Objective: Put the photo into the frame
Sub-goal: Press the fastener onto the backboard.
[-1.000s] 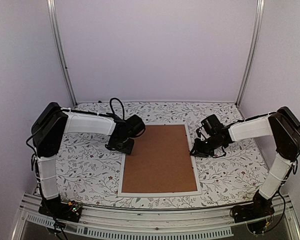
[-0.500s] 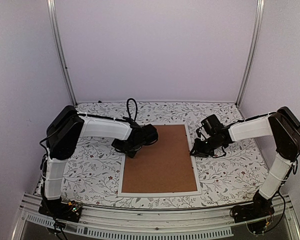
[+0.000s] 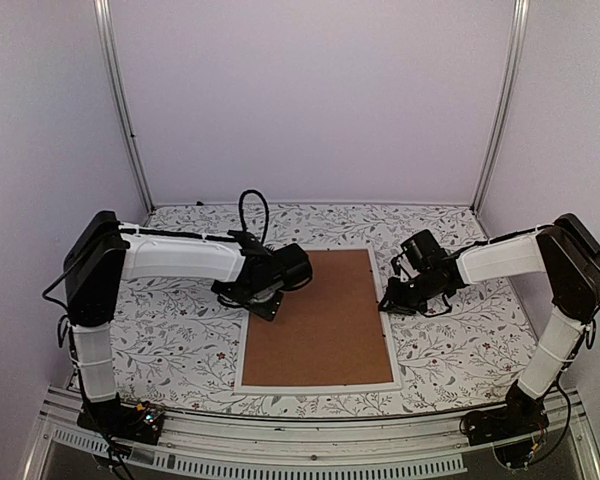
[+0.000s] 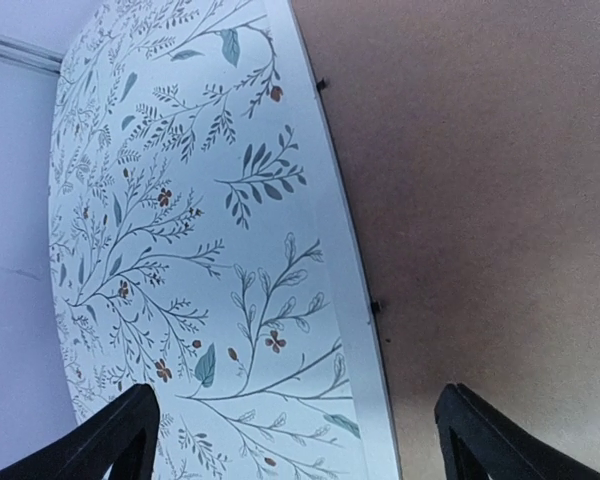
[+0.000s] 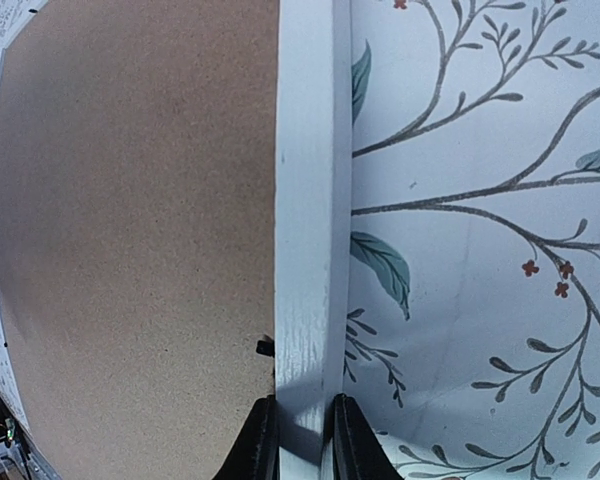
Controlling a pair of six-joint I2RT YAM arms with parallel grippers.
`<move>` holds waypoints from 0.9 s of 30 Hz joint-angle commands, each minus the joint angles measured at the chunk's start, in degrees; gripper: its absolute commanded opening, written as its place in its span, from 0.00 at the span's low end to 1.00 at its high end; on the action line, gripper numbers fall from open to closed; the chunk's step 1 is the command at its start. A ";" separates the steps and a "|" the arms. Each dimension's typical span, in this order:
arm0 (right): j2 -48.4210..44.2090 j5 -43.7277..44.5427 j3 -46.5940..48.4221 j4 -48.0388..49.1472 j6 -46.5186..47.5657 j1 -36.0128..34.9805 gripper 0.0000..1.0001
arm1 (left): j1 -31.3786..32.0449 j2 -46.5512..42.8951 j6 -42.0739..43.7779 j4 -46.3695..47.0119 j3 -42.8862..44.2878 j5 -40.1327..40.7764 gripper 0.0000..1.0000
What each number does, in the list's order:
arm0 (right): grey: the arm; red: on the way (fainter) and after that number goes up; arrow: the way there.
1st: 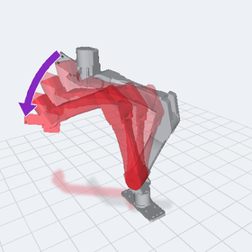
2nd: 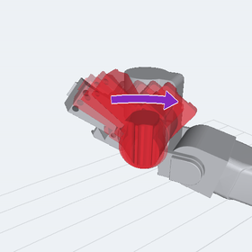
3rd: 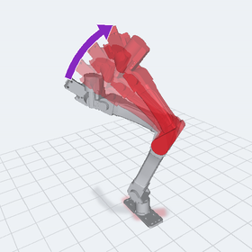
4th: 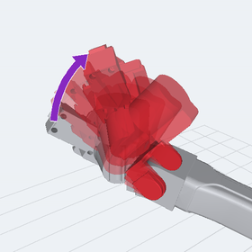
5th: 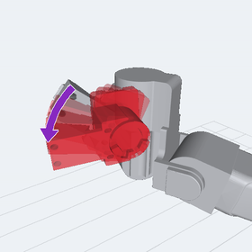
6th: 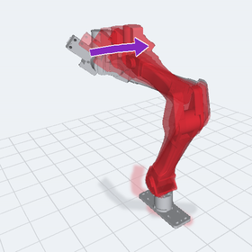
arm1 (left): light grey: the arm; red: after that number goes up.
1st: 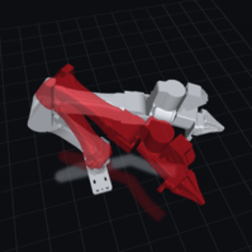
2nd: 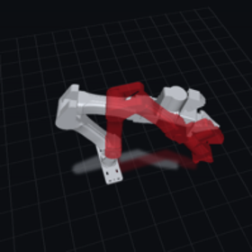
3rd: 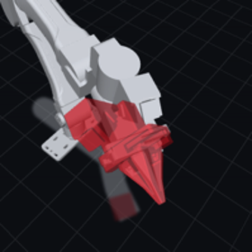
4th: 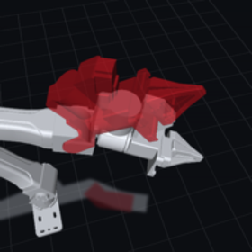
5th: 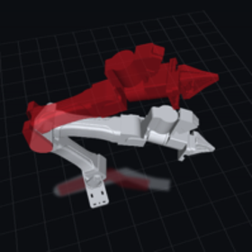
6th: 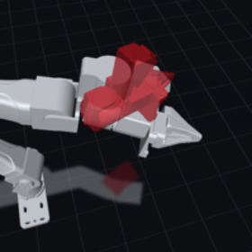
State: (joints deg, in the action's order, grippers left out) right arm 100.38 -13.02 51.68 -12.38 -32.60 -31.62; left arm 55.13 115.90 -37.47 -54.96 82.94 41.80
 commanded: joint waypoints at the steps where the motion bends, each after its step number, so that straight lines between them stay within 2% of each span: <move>1: 3.00 -0.90 -2.77 -5.46 -0.02 -1.87 0.18 | -0.09 -6.54 1.03 4.22 -3.64 -8.10 1.00; 4: 2.83 -0.77 -2.88 -5.63 0.14 -1.87 0.18 | -0.21 -8.42 0.23 2.01 -5.80 -11.56 1.00; 10: 2.28 -0.91 -3.08 -5.33 0.34 -1.87 0.18 | -0.34 -9.59 -3.58 -3.10 -9.01 -13.27 1.00; 17: 2.19 -1.02 -3.08 -5.04 0.76 -1.83 0.18 | -0.38 -12.93 -5.57 -4.72 -13.00 -16.24 1.00; 27: 2.11 -1.11 -3.23 -4.65 0.95 -1.87 0.18 | -0.36 -8.75 -4.73 -4.61 -11.63 -14.76 1.00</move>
State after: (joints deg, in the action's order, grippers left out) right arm 100.20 -12.73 51.33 -11.84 -32.34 -31.81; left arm 55.00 105.06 -42.11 -59.09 70.11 26.35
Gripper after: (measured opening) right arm 0.182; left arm 0.996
